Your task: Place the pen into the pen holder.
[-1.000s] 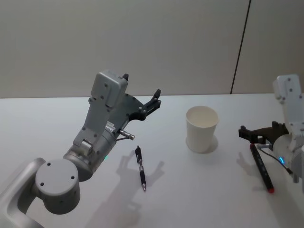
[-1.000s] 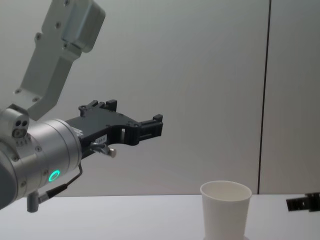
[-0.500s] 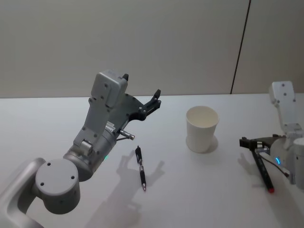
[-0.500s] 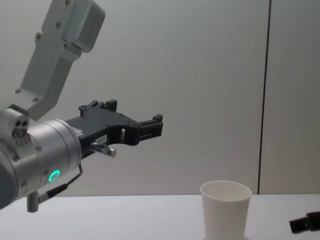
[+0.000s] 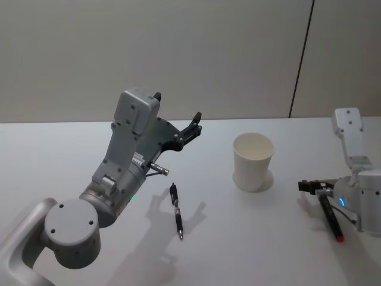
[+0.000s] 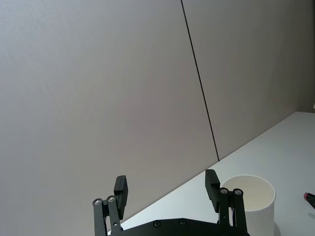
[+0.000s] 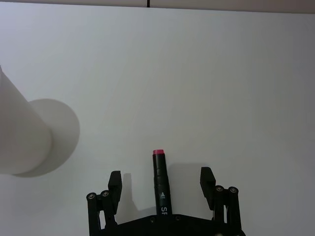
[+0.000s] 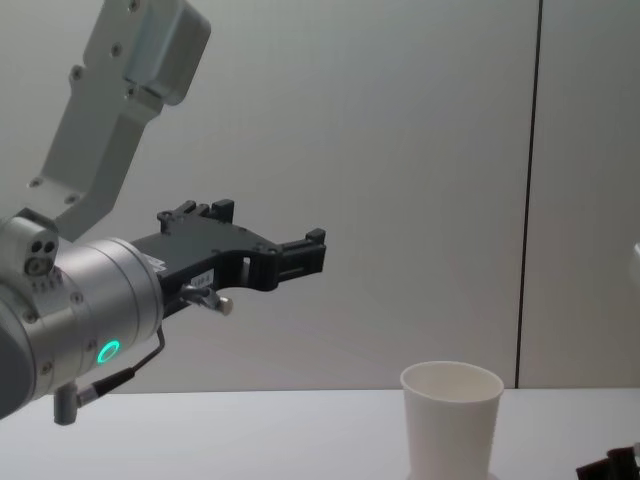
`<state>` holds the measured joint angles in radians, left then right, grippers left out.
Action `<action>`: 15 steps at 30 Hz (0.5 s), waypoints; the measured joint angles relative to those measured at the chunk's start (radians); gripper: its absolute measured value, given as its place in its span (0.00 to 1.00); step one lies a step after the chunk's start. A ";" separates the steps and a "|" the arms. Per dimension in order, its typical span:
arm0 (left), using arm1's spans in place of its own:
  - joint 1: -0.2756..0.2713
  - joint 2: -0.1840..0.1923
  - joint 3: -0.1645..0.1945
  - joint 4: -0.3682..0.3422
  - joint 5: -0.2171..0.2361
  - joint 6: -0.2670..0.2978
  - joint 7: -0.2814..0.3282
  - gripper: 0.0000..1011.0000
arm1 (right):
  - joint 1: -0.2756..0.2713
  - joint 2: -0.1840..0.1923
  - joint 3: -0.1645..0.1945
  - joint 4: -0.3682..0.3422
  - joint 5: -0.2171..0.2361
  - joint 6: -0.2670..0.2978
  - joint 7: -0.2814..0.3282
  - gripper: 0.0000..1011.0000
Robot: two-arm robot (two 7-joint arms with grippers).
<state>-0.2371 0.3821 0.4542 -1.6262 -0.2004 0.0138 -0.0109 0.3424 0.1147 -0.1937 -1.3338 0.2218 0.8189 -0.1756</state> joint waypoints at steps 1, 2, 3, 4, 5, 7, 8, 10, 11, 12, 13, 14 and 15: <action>0.000 0.000 0.000 0.000 0.000 0.000 0.000 0.99 | 0.005 -0.003 0.001 0.008 0.000 0.002 -0.002 0.99; 0.000 0.000 0.000 0.000 0.000 0.000 0.000 0.99 | 0.007 -0.005 0.001 0.014 0.000 0.002 -0.003 0.99; 0.000 0.000 0.000 0.000 0.000 0.000 0.000 0.99 | 0.010 -0.006 0.002 0.018 0.000 0.003 -0.004 0.99; 0.000 0.000 0.000 0.000 0.000 0.000 0.000 0.99 | 0.014 -0.009 0.002 0.026 0.000 0.004 -0.005 0.99; 0.000 0.000 0.000 0.000 0.000 0.000 0.000 0.99 | 0.016 -0.010 0.003 0.032 0.000 0.004 -0.006 0.99; 0.000 0.000 0.000 0.000 0.000 0.000 0.000 0.99 | 0.019 -0.013 0.003 0.038 0.000 0.005 -0.007 0.99; 0.000 0.000 0.000 0.000 0.000 0.000 0.000 0.99 | 0.023 -0.015 0.004 0.045 -0.001 0.005 -0.008 0.99; 0.000 0.000 0.000 0.000 0.000 0.000 0.000 0.99 | 0.026 -0.017 0.004 0.052 -0.002 0.005 -0.009 0.99; 0.000 0.000 0.000 0.000 0.000 0.000 0.000 0.99 | 0.030 -0.019 0.005 0.059 -0.004 0.005 -0.009 0.99; 0.000 0.000 0.000 0.000 0.000 0.000 0.000 0.99 | 0.032 -0.020 0.005 0.063 -0.005 0.005 -0.009 0.99; 0.000 0.000 0.000 0.000 0.000 0.000 0.000 0.99 | 0.035 -0.023 0.006 0.070 -0.006 0.005 -0.010 0.99; 0.000 0.000 0.000 0.000 0.000 0.000 0.000 0.99 | 0.037 -0.023 0.006 0.073 -0.007 0.004 -0.010 0.99; 0.000 0.000 0.000 0.000 0.000 0.000 0.000 0.99 | 0.038 -0.024 0.006 0.075 -0.009 0.004 -0.010 0.99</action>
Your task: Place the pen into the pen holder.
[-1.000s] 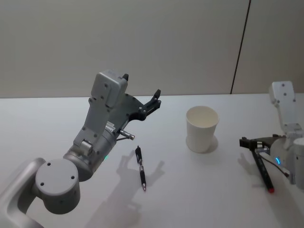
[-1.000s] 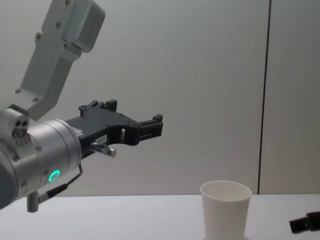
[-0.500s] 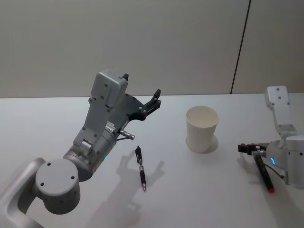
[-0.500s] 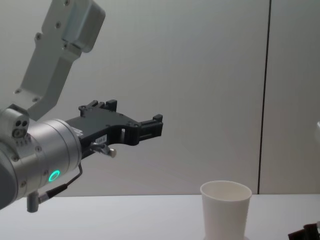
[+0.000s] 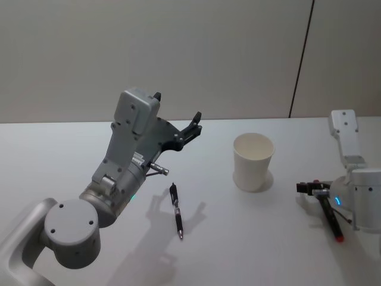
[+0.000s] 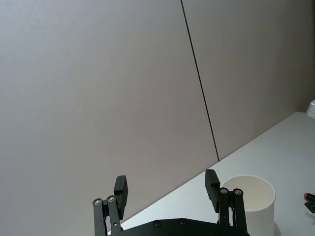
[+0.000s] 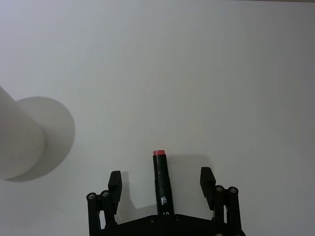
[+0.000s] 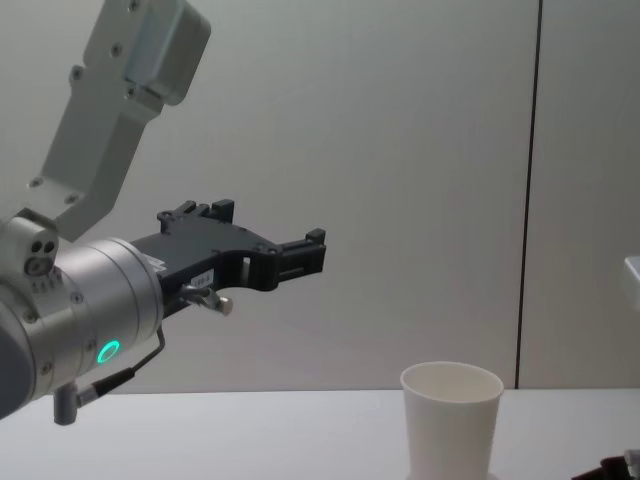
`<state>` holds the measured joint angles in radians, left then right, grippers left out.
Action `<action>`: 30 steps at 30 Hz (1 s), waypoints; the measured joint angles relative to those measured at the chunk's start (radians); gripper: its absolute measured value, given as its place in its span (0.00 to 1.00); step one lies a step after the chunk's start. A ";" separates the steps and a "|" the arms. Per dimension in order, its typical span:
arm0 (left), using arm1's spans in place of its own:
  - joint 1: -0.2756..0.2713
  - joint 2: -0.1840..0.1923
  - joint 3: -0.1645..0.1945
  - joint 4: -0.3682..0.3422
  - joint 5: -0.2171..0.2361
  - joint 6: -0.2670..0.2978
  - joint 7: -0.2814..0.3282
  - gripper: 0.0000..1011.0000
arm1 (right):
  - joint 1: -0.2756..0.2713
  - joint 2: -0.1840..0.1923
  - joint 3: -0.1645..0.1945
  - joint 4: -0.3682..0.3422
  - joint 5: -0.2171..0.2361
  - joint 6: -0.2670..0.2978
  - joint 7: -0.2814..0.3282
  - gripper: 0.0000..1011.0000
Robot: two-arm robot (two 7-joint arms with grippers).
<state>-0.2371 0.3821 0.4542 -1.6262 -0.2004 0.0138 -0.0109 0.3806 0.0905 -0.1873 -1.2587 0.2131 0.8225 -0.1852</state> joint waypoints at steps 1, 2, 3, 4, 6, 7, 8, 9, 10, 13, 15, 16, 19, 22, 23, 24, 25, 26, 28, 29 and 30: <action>0.000 0.000 0.000 0.000 0.000 0.000 0.000 0.99 | 0.001 -0.001 0.000 0.002 -0.001 0.000 0.000 0.99; 0.000 0.000 0.000 0.000 0.000 0.000 0.000 0.99 | 0.004 -0.002 0.001 0.008 -0.002 -0.001 0.000 0.99; 0.000 0.000 0.000 0.000 0.000 0.000 0.000 0.99 | 0.006 -0.003 0.001 0.011 -0.003 -0.002 0.000 0.99; 0.000 0.000 0.000 0.000 0.000 0.000 0.000 0.99 | 0.008 -0.005 0.002 0.015 -0.004 -0.003 0.000 0.99; 0.000 0.000 0.000 0.000 0.000 0.000 0.000 0.99 | 0.010 -0.006 0.003 0.020 -0.006 -0.004 0.001 0.99; 0.000 0.000 0.000 0.000 0.000 0.000 0.000 0.99 | 0.011 -0.007 0.003 0.023 -0.006 -0.005 0.001 0.99; 0.000 0.000 0.000 0.000 0.000 0.000 0.000 0.99 | 0.012 -0.007 0.003 0.025 -0.007 -0.006 0.001 0.99; 0.000 0.000 0.000 0.000 0.000 0.000 0.000 0.99 | 0.013 -0.009 0.004 0.029 -0.009 -0.008 0.002 0.98; 0.000 0.000 0.000 0.000 0.000 0.000 0.000 0.99 | 0.014 -0.009 0.004 0.031 -0.009 -0.008 0.003 0.96; 0.000 0.000 0.000 0.000 0.000 0.000 0.000 0.99 | 0.018 -0.011 0.007 0.040 -0.011 -0.012 0.006 0.90; 0.000 0.000 0.000 0.000 0.000 0.000 0.000 0.99 | 0.021 -0.013 0.008 0.047 -0.013 -0.015 0.007 0.84; 0.000 0.000 0.000 0.000 0.000 0.000 0.000 0.99 | 0.022 -0.013 0.008 0.049 -0.014 -0.016 0.008 0.82; 0.000 0.000 0.000 0.000 0.000 0.000 0.000 0.99 | 0.026 -0.015 0.011 0.062 -0.016 -0.020 0.010 0.73; 0.000 0.000 0.000 0.000 0.000 0.000 0.000 0.99 | 0.031 -0.017 0.013 0.077 -0.017 -0.024 0.011 0.65; 0.000 0.000 0.000 0.000 0.000 0.000 0.000 0.99 | 0.032 -0.018 0.014 0.080 -0.017 -0.025 0.011 0.62; 0.000 0.000 0.000 0.000 0.000 0.000 0.000 0.99 | 0.034 -0.018 0.015 0.083 -0.018 -0.026 0.012 0.59; 0.000 0.000 0.000 0.000 0.000 0.000 0.000 0.99 | 0.036 -0.019 0.016 0.090 -0.019 -0.028 0.012 0.56; 0.000 0.000 0.000 0.000 0.000 0.000 0.000 0.99 | 0.037 -0.020 0.017 0.095 -0.019 -0.029 0.013 0.53; 0.000 0.000 0.000 0.000 0.000 0.000 0.000 0.99 | 0.041 -0.021 0.019 0.106 -0.020 -0.033 0.014 0.45; 0.000 0.000 0.000 0.000 0.000 0.000 0.000 0.99 | 0.041 -0.021 0.019 0.107 -0.020 -0.034 0.015 0.39; 0.000 0.000 0.000 0.000 0.000 0.000 0.000 0.99 | 0.044 -0.023 0.020 0.115 -0.021 -0.037 0.017 0.36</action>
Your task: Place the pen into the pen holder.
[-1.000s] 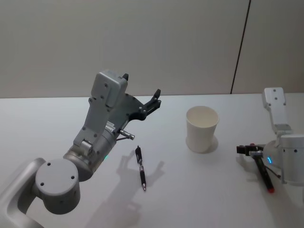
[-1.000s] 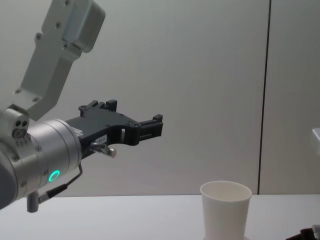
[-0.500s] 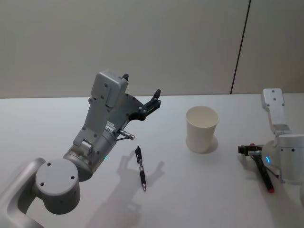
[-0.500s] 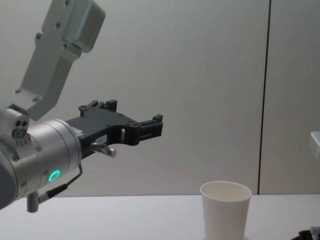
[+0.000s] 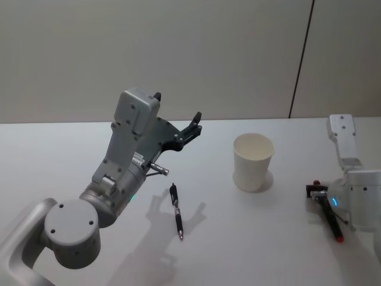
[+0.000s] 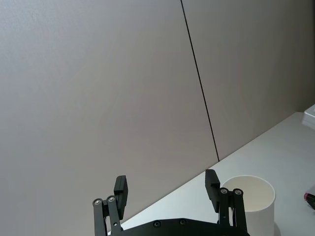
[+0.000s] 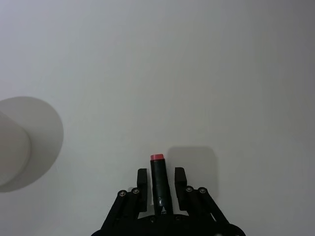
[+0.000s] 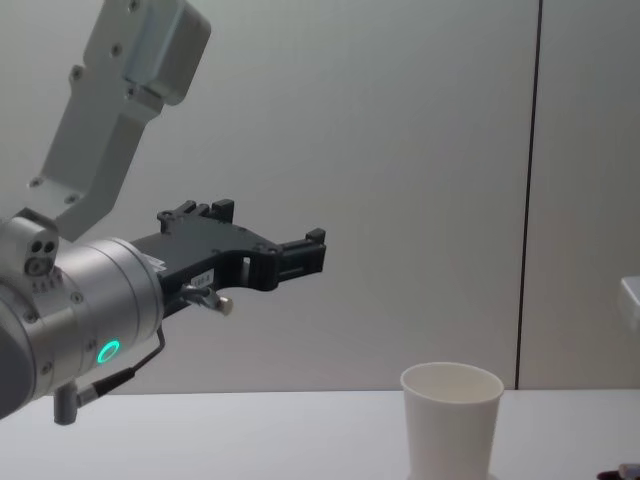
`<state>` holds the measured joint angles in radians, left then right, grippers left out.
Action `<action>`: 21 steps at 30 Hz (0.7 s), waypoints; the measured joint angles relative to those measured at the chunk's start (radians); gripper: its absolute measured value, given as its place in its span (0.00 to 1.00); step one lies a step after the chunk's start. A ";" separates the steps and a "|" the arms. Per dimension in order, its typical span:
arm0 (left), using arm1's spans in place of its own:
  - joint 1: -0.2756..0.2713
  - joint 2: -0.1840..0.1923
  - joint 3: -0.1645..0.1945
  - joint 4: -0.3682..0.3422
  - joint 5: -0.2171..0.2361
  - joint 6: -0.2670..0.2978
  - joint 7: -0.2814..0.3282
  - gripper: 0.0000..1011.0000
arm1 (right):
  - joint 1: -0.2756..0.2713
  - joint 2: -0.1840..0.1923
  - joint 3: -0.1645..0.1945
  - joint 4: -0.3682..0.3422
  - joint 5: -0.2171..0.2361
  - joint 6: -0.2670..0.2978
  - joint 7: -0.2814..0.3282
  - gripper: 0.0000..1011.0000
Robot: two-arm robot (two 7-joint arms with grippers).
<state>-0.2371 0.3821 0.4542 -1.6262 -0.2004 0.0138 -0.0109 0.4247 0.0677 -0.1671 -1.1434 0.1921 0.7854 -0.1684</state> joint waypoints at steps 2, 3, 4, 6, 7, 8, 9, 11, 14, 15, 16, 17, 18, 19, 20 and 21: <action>0.000 0.000 0.000 0.000 0.000 0.000 0.000 0.99 | 0.002 -0.001 0.001 0.006 0.000 -0.003 0.001 0.33; 0.000 0.000 0.000 0.000 0.000 0.000 0.000 0.99 | 0.003 -0.001 0.002 0.008 -0.001 -0.004 0.002 0.31; 0.000 0.000 0.000 0.000 0.000 0.000 0.000 0.99 | 0.004 -0.002 0.003 0.014 -0.001 -0.007 0.003 0.25; 0.000 0.000 0.000 0.000 0.000 0.000 0.000 0.99 | 0.006 -0.003 0.004 0.020 -0.001 -0.013 0.006 0.18; 0.000 0.000 0.000 0.000 0.000 0.000 0.000 0.99 | 0.007 -0.003 0.005 0.022 -0.001 -0.014 0.006 0.17; 0.000 0.000 0.000 0.000 0.000 0.000 0.000 0.99 | 0.007 -0.003 0.006 0.024 -0.001 -0.016 0.007 0.17; 0.000 0.000 0.000 0.000 0.000 0.000 0.000 0.99 | 0.007 -0.003 0.006 0.026 -0.001 -0.018 0.008 0.16; 0.000 0.000 0.000 0.000 0.000 0.000 0.000 0.99 | 0.007 -0.004 0.008 0.030 -0.001 -0.024 0.011 0.17; 0.000 0.000 0.000 0.000 0.000 0.000 0.000 0.99 | 0.006 -0.004 0.010 0.031 -0.002 -0.034 0.016 0.16; 0.000 0.000 0.000 0.000 0.000 0.000 0.000 0.99 | 0.006 -0.004 0.010 0.031 -0.002 -0.037 0.018 0.16; 0.000 0.000 0.000 0.000 0.000 0.000 0.000 0.99 | 0.004 -0.004 0.011 0.031 -0.003 -0.044 0.021 0.16; 0.000 0.000 0.000 0.000 0.000 0.000 0.000 0.99 | 0.002 -0.003 0.011 0.030 -0.003 -0.049 0.023 0.16; 0.000 0.000 0.000 0.000 0.000 0.000 0.000 0.99 | -0.001 -0.003 0.012 0.027 -0.004 -0.057 0.027 0.17; 0.000 0.000 0.000 0.000 0.000 0.000 0.000 0.99 | -0.002 -0.003 0.012 0.025 -0.004 -0.061 0.030 0.17; 0.000 0.000 0.000 0.000 0.000 0.000 0.000 0.99 | -0.005 -0.003 0.012 0.022 -0.004 -0.066 0.032 0.16; 0.000 0.000 0.000 0.000 0.000 0.000 0.000 0.99 | -0.007 -0.003 0.012 0.019 -0.004 -0.070 0.035 0.16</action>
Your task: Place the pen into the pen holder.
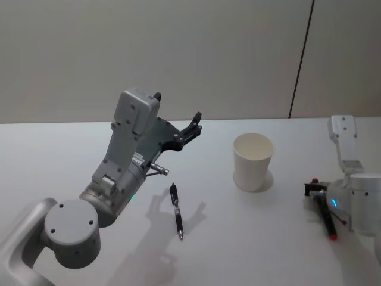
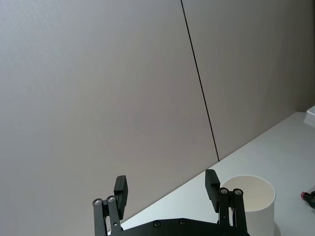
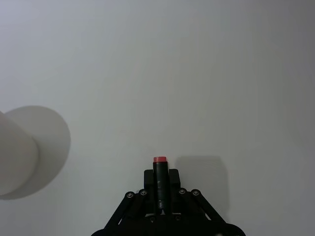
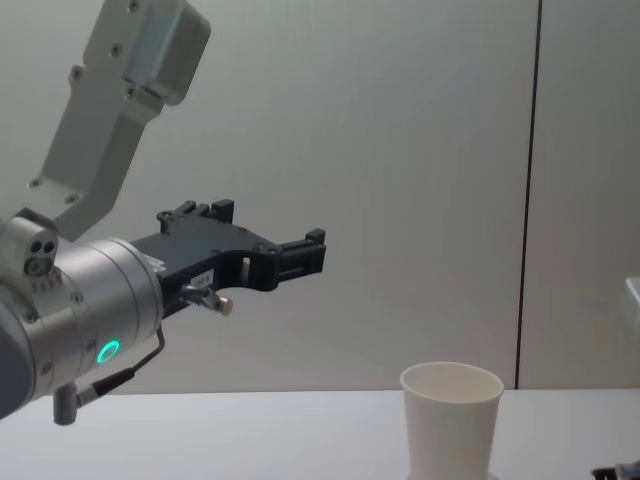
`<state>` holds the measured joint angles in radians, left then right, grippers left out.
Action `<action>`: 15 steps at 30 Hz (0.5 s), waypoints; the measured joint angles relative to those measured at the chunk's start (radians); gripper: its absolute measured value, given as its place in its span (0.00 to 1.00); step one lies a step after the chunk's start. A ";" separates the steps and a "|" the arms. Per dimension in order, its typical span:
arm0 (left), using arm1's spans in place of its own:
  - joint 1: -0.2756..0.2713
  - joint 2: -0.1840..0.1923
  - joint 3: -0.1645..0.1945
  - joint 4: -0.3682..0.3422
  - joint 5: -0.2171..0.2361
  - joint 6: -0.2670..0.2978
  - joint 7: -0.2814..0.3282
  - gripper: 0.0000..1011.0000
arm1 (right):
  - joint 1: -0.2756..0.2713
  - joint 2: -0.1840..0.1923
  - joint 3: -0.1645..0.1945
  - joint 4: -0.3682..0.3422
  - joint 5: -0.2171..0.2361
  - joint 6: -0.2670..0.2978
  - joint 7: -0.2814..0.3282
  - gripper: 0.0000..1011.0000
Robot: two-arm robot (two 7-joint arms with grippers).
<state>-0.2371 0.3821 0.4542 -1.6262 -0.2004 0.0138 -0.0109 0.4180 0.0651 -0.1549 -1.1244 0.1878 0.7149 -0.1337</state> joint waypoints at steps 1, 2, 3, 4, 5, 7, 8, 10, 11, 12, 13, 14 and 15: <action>0.000 0.000 0.000 0.000 0.000 0.000 0.000 0.99 | -0.004 0.001 0.000 -0.007 -0.001 -0.011 0.005 0.16; 0.000 0.000 0.000 0.000 0.000 0.000 0.000 0.99 | -0.005 0.001 0.001 -0.011 -0.002 -0.018 0.008 0.16; 0.000 0.000 0.000 0.000 0.000 0.000 0.000 0.99 | -0.008 0.002 0.001 -0.015 -0.003 -0.025 0.011 0.17; 0.000 0.000 0.000 0.000 0.000 0.000 0.000 0.99 | -0.012 0.003 0.002 -0.024 -0.005 -0.037 0.017 0.17; 0.000 0.000 0.000 0.000 0.000 0.000 0.000 0.99 | -0.015 0.004 0.002 -0.029 -0.006 -0.043 0.020 0.16; 0.000 0.000 0.000 0.000 0.000 0.000 0.000 0.99 | -0.019 0.005 0.002 -0.039 -0.008 -0.058 0.027 0.16; 0.000 0.000 0.000 0.000 0.000 0.000 0.000 0.99 | -0.024 0.007 0.003 -0.048 -0.010 -0.072 0.033 0.16; 0.000 0.000 0.000 0.000 0.000 0.000 0.000 0.99 | -0.030 0.009 0.003 -0.060 -0.012 -0.086 0.040 0.16; 0.000 0.000 0.000 0.000 0.000 0.000 0.000 0.99 | -0.032 0.009 0.003 -0.065 -0.014 -0.096 0.044 0.16; 0.000 0.000 0.000 0.000 0.000 0.000 0.000 0.99 | -0.038 0.011 0.004 -0.077 -0.016 -0.111 0.051 0.16; 0.000 0.000 0.000 0.000 0.000 0.000 0.000 0.99 | -0.040 0.012 0.004 -0.082 -0.017 -0.118 0.055 0.16; 0.000 0.000 0.000 0.000 0.000 0.000 0.000 0.99 | -0.045 0.014 0.005 -0.092 -0.020 -0.134 0.062 0.16; 0.000 0.000 0.000 0.000 0.000 0.000 0.000 0.99 | -0.048 0.015 0.005 -0.097 -0.021 -0.141 0.066 0.16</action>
<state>-0.2371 0.3821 0.4542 -1.6262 -0.2003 0.0139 -0.0109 0.3702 0.0802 -0.1501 -1.2212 0.1667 0.5735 -0.0682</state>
